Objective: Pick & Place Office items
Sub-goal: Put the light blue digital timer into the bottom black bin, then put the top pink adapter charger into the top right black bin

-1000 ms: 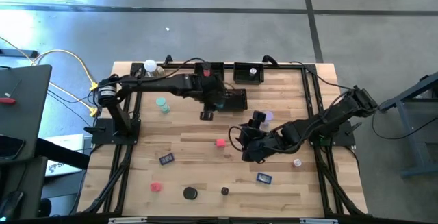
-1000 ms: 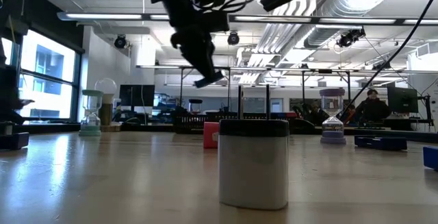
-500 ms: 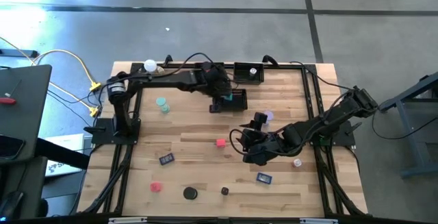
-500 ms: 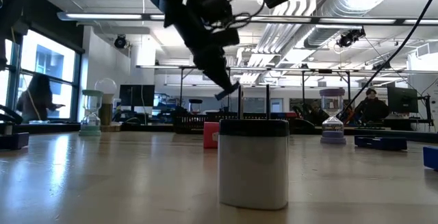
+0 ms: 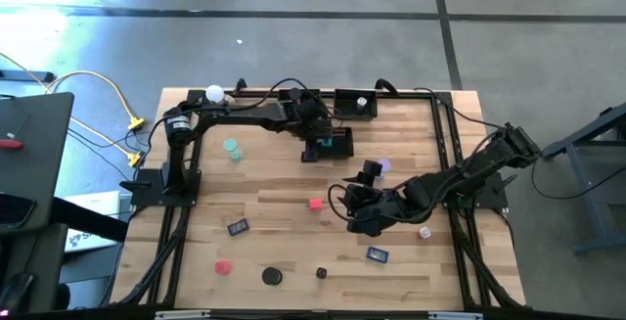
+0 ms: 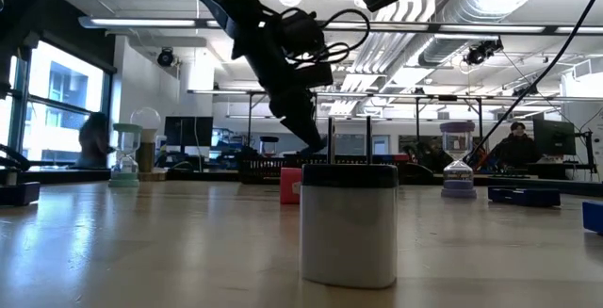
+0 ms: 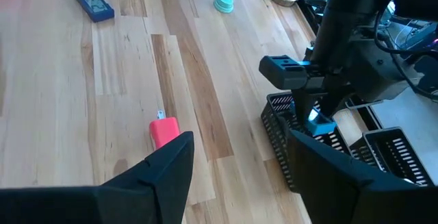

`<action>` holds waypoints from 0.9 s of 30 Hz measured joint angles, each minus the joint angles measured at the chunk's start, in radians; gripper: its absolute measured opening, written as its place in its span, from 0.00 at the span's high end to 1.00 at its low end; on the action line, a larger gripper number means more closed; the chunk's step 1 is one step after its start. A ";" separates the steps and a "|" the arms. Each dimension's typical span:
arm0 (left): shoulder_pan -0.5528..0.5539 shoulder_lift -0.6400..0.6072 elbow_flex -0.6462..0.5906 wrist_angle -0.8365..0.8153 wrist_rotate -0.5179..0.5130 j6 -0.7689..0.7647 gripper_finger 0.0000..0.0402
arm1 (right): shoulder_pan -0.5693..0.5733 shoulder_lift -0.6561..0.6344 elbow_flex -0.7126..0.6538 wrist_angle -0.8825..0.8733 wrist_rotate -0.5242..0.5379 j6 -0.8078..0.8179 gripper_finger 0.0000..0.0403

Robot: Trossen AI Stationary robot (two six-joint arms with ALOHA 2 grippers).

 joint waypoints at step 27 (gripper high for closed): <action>-0.155 -0.093 0.014 -0.009 -0.260 0.011 0.54 | 0.000 0.000 0.001 -0.004 0.055 -0.003 0.45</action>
